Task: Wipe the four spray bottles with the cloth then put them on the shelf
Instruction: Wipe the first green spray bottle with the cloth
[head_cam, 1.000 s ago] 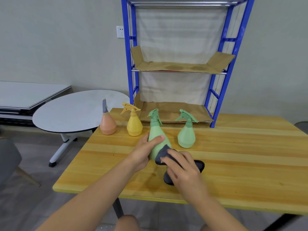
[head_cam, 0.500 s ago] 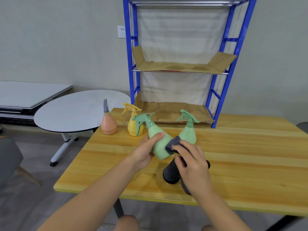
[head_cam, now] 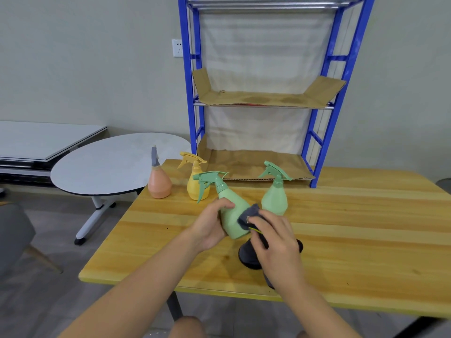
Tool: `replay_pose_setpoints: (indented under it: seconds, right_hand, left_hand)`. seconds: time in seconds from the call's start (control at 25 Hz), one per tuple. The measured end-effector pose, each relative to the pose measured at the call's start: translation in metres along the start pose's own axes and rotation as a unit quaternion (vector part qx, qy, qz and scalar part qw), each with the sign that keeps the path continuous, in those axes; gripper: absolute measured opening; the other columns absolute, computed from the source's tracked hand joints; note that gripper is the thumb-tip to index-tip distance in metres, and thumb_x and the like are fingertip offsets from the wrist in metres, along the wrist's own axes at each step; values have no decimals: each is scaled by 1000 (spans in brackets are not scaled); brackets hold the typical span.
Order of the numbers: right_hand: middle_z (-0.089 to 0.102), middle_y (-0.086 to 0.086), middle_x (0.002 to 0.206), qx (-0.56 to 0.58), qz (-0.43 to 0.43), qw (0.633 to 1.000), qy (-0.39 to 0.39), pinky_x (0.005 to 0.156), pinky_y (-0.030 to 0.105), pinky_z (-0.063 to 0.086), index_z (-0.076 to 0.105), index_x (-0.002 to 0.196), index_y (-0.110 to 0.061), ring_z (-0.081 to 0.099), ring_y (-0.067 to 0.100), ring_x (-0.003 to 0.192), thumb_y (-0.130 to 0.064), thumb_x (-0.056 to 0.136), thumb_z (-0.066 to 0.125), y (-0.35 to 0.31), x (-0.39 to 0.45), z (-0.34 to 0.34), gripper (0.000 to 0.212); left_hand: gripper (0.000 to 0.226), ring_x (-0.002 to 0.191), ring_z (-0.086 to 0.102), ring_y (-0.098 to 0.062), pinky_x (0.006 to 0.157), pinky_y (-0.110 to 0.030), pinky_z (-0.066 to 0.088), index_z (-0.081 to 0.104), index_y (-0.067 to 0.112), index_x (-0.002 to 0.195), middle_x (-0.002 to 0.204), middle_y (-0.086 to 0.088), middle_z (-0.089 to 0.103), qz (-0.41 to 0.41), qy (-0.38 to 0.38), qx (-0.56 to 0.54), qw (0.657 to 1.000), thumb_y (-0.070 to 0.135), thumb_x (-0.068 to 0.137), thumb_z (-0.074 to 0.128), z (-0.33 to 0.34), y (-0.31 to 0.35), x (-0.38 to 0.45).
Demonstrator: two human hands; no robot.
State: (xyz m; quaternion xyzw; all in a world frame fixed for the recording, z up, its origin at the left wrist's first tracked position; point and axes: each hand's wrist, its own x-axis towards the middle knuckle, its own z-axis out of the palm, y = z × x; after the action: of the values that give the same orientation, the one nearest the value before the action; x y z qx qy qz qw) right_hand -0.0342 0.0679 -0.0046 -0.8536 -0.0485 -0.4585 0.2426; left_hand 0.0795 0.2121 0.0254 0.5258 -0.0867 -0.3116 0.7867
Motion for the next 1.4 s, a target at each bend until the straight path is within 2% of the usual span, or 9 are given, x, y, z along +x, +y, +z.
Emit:
replay_pose_setpoints:
  seconds: [0.24, 0.36, 0.44, 0.68, 0.8, 0.92, 1.12, 1.28, 1.4]
  right_hand:
    - [63, 0, 121, 11, 31, 999, 19, 92, 35, 49, 71, 112, -12, 58, 21, 105, -3, 83, 74, 8, 6, -4, 30]
    - [62, 6, 120, -11, -97, 995, -18, 91, 34, 49, 71, 109, -10, 57, 27, 97, 1, 86, 70, -12, -8, 2, 26]
    - [60, 8, 121, -46, -192, 978, -65, 88, 37, 50, 69, 108, -9, 56, 30, 93, 3, 85, 67, -15, -16, 2, 27]
    - [61, 6, 119, 5, 15, 998, 55, 92, 38, 49, 73, 106, -9, 59, 22, 105, -2, 84, 72, 6, 3, -3, 23]
    - [63, 9, 117, 15, -32, 997, 67, 95, 33, 47, 74, 104, -7, 59, 24, 102, 1, 84, 72, -14, 8, 5, 22]
    - [62, 7, 116, -5, -120, 993, -15, 94, 26, 45, 72, 105, -7, 57, 24, 98, 5, 82, 72, -14, -6, 6, 26]
    - [63, 3, 115, 23, -4, 999, 39, 93, 29, 47, 73, 104, -10, 59, 22, 101, 4, 80, 75, -1, 14, 1, 28]
    - [64, 3, 115, 23, -108, 994, -13, 94, 27, 45, 73, 104, -10, 58, 24, 98, 4, 81, 72, -20, 4, 13, 27]
    - [64, -1, 114, 19, -46, 999, 0, 91, 28, 47, 74, 101, -12, 58, 20, 98, 8, 75, 76, 2, 8, 4, 34]
  left_hand:
    - [69, 108, 69, -29, 91, -46, 58, 54, 10, 132, 122, -13, 71, 11, 47, 40, 998, 44, 78, 80, 2, -9, 1]
    - [70, 86, 70, -30, 73, -39, 59, 56, 6, 124, 100, -16, 71, -5, 88, 9, 996, 49, 75, 82, 11, -7, 1]
    - [61, 80, 70, -31, 74, -40, 58, 60, 5, 117, 92, -16, 71, -47, 97, -26, 994, 51, 81, 77, 17, -3, -2]
    - [42, 76, 71, -27, 69, -39, 60, 66, 11, 109, 81, -12, 76, -40, 138, -68, 987, 48, 89, 66, 26, 10, -1]
    - [44, 68, 68, -25, 67, -35, 58, 66, 10, 104, 76, -11, 72, -65, 138, -68, 986, 50, 86, 66, 29, 10, -2]
    - [43, 71, 68, -29, 78, -40, 57, 66, 9, 100, 77, -13, 71, -68, 145, -86, 983, 49, 83, 68, 20, 14, -3]
    - [42, 78, 68, -29, 75, -40, 59, 66, 11, 105, 84, -13, 72, -42, 160, -56, 985, 50, 88, 64, 19, 9, -5]
    - [41, 69, 67, -28, 69, -36, 56, 65, 10, 100, 73, -11, 70, -53, 156, -61, 984, 50, 88, 63, 18, 17, -6]
    - [39, 72, 70, -28, 69, -39, 59, 66, 13, 105, 77, -10, 74, -32, 171, -57, 983, 48, 88, 65, 14, 23, -6]
